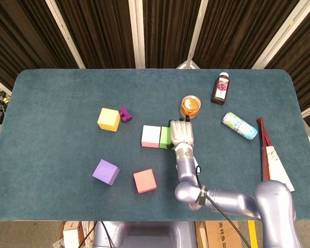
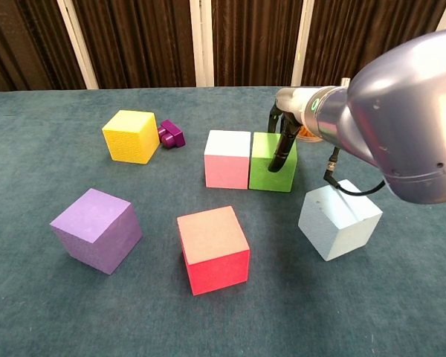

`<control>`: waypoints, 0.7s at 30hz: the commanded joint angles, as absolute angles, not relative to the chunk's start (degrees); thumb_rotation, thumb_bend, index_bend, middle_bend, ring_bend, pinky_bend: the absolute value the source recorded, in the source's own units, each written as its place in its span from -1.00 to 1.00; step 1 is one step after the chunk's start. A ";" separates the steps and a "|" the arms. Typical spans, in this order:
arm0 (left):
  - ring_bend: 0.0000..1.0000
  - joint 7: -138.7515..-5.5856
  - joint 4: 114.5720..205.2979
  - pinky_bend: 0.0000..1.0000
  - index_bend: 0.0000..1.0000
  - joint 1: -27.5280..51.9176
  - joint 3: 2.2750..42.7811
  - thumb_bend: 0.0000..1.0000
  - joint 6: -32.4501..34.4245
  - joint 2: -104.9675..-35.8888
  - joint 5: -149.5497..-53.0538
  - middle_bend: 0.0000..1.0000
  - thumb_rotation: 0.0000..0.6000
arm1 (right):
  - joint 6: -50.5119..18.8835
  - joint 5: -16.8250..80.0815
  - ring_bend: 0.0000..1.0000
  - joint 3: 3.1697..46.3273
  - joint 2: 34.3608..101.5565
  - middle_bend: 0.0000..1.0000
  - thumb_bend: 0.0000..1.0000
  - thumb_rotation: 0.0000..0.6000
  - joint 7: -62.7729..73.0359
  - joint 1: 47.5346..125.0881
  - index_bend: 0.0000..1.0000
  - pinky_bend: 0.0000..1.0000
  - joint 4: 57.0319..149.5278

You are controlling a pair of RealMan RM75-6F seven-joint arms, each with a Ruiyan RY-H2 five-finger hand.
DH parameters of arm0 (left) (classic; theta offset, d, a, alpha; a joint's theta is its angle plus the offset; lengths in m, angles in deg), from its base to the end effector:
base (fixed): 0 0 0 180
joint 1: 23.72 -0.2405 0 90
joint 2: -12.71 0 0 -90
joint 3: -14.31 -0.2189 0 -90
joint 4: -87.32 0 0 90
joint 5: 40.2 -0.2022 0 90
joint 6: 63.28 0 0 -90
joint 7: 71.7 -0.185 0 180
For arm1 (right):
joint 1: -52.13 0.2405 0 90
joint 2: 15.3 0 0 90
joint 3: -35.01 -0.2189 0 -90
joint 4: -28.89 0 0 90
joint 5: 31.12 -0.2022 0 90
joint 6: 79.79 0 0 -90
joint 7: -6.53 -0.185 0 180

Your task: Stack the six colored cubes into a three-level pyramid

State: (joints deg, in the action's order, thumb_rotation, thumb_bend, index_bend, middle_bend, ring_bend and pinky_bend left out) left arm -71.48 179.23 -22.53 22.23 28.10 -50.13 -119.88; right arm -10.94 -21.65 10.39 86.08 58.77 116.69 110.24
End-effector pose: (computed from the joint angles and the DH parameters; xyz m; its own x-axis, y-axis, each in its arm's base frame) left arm -0.2924 0.2137 0.1997 0.4176 -0.1705 0.8925 0.9060 0.1535 -0.3946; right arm -0.0489 -0.3958 -0.0464 0.3789 -0.3704 0.8481 -0.9065 0.0360 0.4207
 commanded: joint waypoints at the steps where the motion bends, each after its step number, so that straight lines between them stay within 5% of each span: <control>1: -1.00 -71.50 179.24 -1.00 -0.76 -22.57 22.23 -0.39 28.18 -50.13 -119.89 -1.00 1.00 | -10.94 -21.49 -0.59 10.23 86.20 -0.19 -0.55 1.00 58.69 116.64 -0.13 -1.00 110.19; 21: -1.00 -71.58 179.47 -1.00 -0.76 -22.63 22.35 -0.39 28.11 -50.11 -119.57 -1.00 1.00 | -11.10 -21.03 -0.60 9.89 86.48 -0.34 -0.55 1.00 59.35 116.57 -0.24 -1.00 110.43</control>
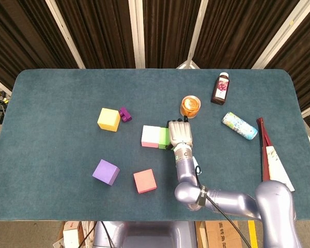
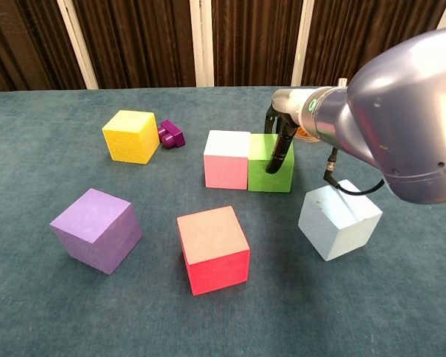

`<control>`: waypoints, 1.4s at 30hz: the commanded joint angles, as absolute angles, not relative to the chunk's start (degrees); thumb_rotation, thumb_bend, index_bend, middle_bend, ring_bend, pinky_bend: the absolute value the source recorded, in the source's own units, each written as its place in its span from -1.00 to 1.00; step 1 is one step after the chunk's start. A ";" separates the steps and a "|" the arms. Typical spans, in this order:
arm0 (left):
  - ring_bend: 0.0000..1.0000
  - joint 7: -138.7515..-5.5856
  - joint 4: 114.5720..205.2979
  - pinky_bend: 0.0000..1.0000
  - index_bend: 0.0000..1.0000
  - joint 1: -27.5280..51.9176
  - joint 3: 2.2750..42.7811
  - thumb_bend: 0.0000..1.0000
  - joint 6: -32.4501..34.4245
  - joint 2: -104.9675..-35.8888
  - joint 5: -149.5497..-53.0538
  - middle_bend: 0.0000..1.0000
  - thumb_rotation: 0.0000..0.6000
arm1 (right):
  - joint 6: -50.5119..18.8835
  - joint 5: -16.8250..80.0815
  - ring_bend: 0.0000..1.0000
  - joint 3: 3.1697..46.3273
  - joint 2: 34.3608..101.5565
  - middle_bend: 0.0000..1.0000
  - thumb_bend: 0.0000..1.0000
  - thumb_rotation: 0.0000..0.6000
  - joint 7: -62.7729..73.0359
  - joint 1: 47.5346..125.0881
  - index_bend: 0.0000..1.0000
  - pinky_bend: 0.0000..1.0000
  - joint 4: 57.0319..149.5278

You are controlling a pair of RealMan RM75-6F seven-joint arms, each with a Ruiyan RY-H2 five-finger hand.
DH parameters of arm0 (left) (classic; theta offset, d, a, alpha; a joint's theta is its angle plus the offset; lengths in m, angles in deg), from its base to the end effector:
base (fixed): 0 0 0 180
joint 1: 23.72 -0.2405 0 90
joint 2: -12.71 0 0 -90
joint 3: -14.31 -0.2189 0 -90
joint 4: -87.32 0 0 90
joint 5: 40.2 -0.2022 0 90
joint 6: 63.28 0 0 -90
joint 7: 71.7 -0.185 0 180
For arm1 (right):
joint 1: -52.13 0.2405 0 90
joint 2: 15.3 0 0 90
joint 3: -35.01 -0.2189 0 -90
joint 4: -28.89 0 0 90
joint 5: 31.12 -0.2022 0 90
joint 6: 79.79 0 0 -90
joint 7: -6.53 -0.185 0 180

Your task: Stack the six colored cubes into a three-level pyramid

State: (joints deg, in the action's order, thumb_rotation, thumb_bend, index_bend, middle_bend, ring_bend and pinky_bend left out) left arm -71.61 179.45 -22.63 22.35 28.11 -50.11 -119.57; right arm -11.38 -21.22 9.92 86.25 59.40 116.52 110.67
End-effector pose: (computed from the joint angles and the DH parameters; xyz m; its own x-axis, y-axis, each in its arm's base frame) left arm -0.2928 0.2134 0.2002 0.4167 -0.1716 0.8927 0.9059 0.1601 -0.3921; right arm -0.0449 -0.3944 -0.0482 0.3808 -0.3748 0.8453 -0.9081 0.0205 0.4182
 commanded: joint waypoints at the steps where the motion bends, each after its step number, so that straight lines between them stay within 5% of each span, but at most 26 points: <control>1: -1.00 -71.56 179.48 -1.00 -0.76 -22.64 22.37 -0.39 28.13 -50.10 -119.56 -1.00 1.00 | -10.98 -20.99 -0.60 9.85 86.61 -0.34 -0.55 1.00 59.36 116.60 -0.24 -1.00 110.30; 42: -1.00 -71.47 179.48 -1.00 -0.75 -22.68 22.61 -0.39 28.09 -50.07 -119.22 -1.00 1.00 | -10.57 -22.71 -0.64 8.47 86.69 -0.44 -0.55 1.00 61.58 116.75 -0.38 -1.00 110.88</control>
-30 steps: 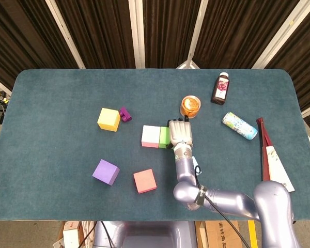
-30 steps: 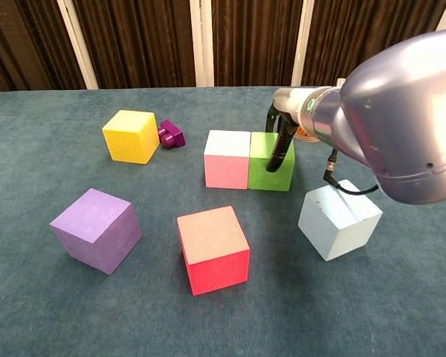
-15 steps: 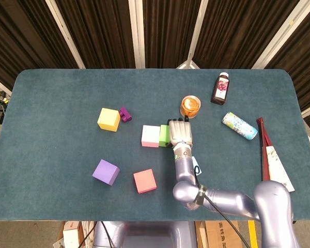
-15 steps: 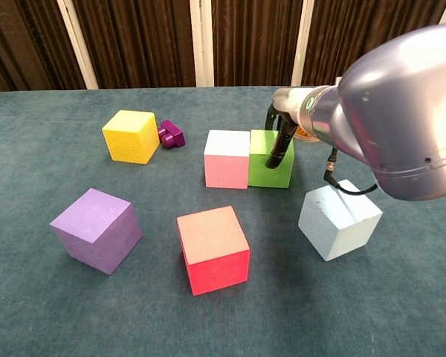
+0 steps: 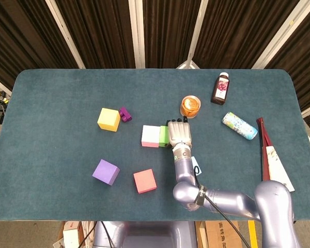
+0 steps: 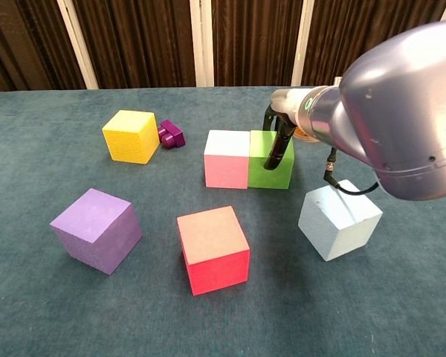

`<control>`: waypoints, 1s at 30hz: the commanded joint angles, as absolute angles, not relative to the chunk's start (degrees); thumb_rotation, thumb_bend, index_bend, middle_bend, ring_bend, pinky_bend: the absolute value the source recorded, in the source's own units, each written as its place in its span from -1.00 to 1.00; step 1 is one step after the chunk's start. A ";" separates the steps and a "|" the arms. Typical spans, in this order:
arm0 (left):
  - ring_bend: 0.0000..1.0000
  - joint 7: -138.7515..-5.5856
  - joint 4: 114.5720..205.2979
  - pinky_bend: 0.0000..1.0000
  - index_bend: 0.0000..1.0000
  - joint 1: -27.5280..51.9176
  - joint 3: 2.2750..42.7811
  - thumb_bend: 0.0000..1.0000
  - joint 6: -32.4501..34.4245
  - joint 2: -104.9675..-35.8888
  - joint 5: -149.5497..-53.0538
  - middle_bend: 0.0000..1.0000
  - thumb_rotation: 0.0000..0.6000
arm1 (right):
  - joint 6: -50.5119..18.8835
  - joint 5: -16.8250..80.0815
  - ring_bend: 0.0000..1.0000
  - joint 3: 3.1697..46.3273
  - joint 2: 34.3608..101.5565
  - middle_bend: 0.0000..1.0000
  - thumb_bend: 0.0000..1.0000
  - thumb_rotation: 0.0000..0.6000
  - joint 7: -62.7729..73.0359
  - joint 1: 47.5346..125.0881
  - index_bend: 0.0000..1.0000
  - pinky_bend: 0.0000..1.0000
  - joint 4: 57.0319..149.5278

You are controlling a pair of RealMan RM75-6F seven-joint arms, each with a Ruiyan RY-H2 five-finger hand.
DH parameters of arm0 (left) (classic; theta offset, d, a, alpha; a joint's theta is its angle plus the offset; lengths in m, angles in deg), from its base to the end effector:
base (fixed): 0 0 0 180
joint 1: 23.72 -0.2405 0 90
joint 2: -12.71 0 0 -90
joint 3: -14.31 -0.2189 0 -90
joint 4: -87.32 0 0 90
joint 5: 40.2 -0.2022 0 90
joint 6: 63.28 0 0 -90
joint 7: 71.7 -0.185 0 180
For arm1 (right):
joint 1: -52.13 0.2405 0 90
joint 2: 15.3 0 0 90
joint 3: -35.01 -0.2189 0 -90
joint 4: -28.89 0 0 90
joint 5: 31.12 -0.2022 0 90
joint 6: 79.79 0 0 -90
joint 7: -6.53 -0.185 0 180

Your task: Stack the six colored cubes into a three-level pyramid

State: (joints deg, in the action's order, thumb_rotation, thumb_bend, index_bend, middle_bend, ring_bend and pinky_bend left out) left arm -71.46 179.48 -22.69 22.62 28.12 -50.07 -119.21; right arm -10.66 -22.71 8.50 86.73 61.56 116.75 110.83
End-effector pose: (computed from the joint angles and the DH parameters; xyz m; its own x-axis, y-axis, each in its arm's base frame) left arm -0.2936 0.2137 0.2017 0.4144 -0.1764 0.8928 0.9066 0.1663 -0.3879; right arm -0.0424 -0.3936 -0.0486 0.3816 -0.3862 0.8398 -0.9042 0.0325 0.4258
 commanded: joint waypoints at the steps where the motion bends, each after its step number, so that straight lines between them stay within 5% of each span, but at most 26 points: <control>1: -1.00 -71.49 179.48 -1.00 -0.75 -22.66 22.58 -0.39 28.04 -50.07 -119.25 -1.00 1.00 | -10.50 -22.71 -0.64 8.43 86.66 -0.44 -0.55 1.00 61.61 116.76 -0.38 -1.00 110.94; 30: -1.00 -71.53 179.60 -1.00 -0.73 -22.63 22.61 -0.39 27.89 -50.06 -119.11 -1.00 1.00 | -9.23 -23.02 -0.59 7.51 86.78 -0.25 -0.55 1.00 62.10 117.39 -0.38 -1.00 111.35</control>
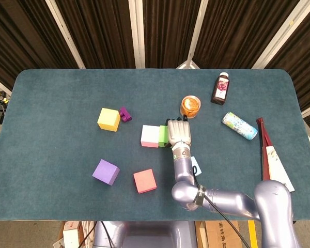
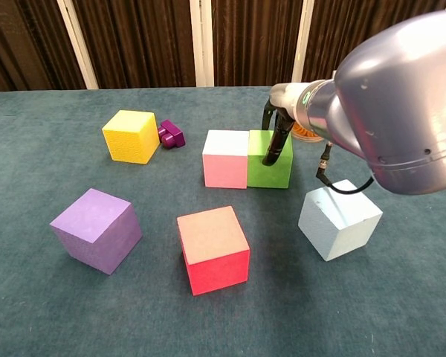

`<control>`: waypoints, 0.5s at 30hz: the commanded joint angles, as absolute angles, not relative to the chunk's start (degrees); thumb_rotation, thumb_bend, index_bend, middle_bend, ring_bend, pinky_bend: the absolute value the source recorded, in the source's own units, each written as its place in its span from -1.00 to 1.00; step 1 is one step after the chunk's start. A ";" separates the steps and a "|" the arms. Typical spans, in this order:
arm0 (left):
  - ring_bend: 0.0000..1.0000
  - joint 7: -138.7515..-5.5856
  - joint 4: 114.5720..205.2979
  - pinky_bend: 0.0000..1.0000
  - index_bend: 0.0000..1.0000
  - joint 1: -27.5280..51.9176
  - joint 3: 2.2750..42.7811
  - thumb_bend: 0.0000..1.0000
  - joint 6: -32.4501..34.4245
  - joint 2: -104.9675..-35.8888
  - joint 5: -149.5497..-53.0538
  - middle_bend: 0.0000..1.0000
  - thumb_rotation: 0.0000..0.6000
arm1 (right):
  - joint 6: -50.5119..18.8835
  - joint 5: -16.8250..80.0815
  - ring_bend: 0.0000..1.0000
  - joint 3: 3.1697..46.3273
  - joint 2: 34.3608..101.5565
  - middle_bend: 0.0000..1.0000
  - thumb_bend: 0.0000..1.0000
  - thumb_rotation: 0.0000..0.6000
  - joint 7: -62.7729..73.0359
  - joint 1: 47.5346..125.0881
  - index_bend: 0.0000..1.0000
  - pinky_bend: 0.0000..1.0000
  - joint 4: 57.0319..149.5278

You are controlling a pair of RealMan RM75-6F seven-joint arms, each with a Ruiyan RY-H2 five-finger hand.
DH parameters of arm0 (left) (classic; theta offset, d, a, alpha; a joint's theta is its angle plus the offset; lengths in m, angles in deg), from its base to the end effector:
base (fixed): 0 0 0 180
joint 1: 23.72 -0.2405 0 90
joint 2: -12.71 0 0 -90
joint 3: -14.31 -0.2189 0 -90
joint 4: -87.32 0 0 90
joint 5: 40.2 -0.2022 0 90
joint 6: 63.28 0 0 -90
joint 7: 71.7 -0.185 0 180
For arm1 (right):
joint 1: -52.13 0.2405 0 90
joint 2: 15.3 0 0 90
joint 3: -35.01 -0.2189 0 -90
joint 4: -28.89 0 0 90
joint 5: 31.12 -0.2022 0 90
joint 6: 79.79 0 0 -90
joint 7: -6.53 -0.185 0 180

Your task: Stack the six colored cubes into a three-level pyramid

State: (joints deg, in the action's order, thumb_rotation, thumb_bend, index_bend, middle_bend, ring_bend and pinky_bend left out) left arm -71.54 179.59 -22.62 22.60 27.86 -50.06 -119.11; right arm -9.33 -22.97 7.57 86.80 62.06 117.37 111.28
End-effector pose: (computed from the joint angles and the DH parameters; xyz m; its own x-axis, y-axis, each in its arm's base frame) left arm -0.2937 0.2141 0.2008 0.4136 -0.1719 0.8941 0.9067 0.1669 -0.3873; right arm -0.0365 -0.3944 -0.0447 0.3785 -0.3736 0.8468 -0.9056 0.0396 0.4222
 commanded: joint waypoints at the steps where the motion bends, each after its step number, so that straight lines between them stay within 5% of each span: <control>1: -1.00 -71.53 179.61 -1.00 -0.73 -22.65 22.61 -0.39 27.91 -50.06 -119.10 -1.00 1.00 | -9.13 -23.02 -0.59 7.48 86.76 -0.24 -0.55 1.00 62.13 117.39 -0.38 -1.00 111.43; 15: -1.00 -71.59 179.70 -1.00 -0.73 -22.64 22.65 -0.39 27.83 -50.07 -118.95 -1.00 1.00 | -8.58 -23.36 -0.58 7.44 86.50 -0.23 -0.55 1.00 62.42 117.03 -0.38 -1.00 111.58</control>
